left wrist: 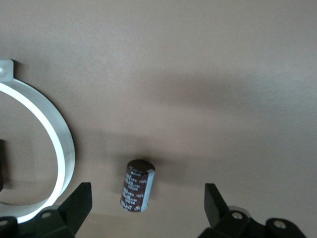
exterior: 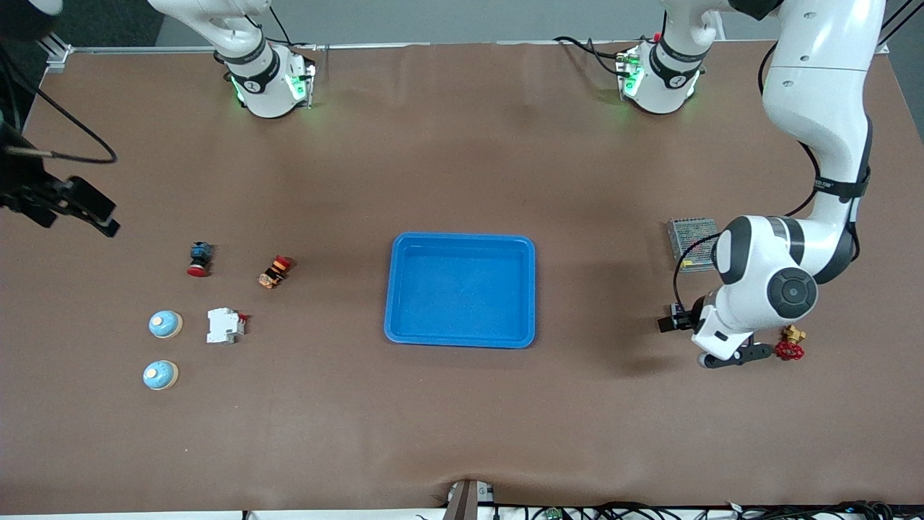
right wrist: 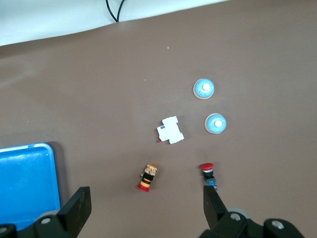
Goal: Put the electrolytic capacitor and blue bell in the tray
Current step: 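Lower the left gripper onto the capacitor while the right gripper reaches the bells, then close the left gripper on the capacitor while the right gripper grasps a bell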
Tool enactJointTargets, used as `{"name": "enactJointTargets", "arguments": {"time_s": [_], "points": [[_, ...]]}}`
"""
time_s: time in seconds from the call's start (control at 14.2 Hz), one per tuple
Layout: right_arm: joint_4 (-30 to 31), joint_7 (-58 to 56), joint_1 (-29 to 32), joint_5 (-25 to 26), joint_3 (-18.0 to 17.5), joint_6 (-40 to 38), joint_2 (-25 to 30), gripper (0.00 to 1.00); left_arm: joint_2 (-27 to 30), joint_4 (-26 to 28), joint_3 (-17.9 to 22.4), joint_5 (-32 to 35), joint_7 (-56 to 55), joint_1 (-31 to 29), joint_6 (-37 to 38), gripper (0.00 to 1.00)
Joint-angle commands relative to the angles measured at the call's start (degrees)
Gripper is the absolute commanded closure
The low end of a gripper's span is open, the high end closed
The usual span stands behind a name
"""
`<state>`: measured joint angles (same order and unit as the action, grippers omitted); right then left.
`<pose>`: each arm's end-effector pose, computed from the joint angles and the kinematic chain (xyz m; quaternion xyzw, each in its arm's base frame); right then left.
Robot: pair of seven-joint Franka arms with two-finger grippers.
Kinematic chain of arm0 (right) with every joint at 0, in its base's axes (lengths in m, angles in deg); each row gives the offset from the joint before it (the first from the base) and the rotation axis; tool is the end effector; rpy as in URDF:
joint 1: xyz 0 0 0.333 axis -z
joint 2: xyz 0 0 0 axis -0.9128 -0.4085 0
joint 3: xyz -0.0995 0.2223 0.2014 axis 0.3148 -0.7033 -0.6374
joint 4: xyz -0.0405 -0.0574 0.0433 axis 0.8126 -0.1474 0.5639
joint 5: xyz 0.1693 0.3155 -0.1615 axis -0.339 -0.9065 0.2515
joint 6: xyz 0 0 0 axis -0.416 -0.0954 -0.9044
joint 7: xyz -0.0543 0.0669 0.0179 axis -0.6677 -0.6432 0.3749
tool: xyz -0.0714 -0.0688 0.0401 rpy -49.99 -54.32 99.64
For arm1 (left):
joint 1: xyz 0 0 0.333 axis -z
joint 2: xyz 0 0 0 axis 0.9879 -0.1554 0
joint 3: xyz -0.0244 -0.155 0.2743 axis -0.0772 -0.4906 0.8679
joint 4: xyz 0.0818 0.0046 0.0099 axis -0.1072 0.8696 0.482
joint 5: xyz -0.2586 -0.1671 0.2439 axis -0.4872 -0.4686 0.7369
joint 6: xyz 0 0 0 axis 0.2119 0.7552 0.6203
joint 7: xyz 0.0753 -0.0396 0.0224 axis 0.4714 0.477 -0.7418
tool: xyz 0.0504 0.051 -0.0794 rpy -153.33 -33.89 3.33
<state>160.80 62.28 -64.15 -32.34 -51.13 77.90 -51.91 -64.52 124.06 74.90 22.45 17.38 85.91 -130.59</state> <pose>0.5832 0.0216 0.6105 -0.9919 0.0979 -0.0807 0.0023 0.6579 -0.0675 0.2254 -0.9956 -0.0854 0.0369 0.0104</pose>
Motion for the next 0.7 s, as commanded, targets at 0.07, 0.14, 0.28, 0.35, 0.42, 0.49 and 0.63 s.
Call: {"name": "enactJointTargets", "arguments": {"time_s": [0.07,0.14,0.28,0.35,0.42,0.49,0.63], "points": [[10.7,2.0,-1.0,0.2,-0.2,10.5,-2.2,0.0,2.7,6.6,0.3,1.5,0.1,-0.1,-4.8,0.0],[11.9,2.0,-1.0,0.2,-0.2,11.9,-4.3,0.0,2.6,7.1,0.3,1.5,0.1,-0.1,-5.2,0.0],[11.9,2.0,-0.7,0.3,-0.1,13.0,-9.3,0.0,2.5,7.8,0.3,1.5,0.1,-0.2,-5.9,0.0],[11.9,2.0,-0.4,0.4,0.0,14.9,-11.5,0.0,2.4,7.9,0.3,1.6,0.1,-0.2,-6.0,0.0],[11.8,1.8,0.0,0.5,0.1,16.6,-13.7,0.0,2.2,7.9,0.3,1.7,0.1,-0.3,-6.0,0.0],[11.6,1.0,0.8,1.5,0.3,19.0,-15.9,0.0,2.1,7.9,0.3,1.7,0.1,-0.3,-6.0,0.0],[10.6,-1.2,2.6,4.9,0.2,24.1,-20.2,0.0,2.0,8.0,0.4,1.7,0.1,-0.4,-6.0,0.0]]}}
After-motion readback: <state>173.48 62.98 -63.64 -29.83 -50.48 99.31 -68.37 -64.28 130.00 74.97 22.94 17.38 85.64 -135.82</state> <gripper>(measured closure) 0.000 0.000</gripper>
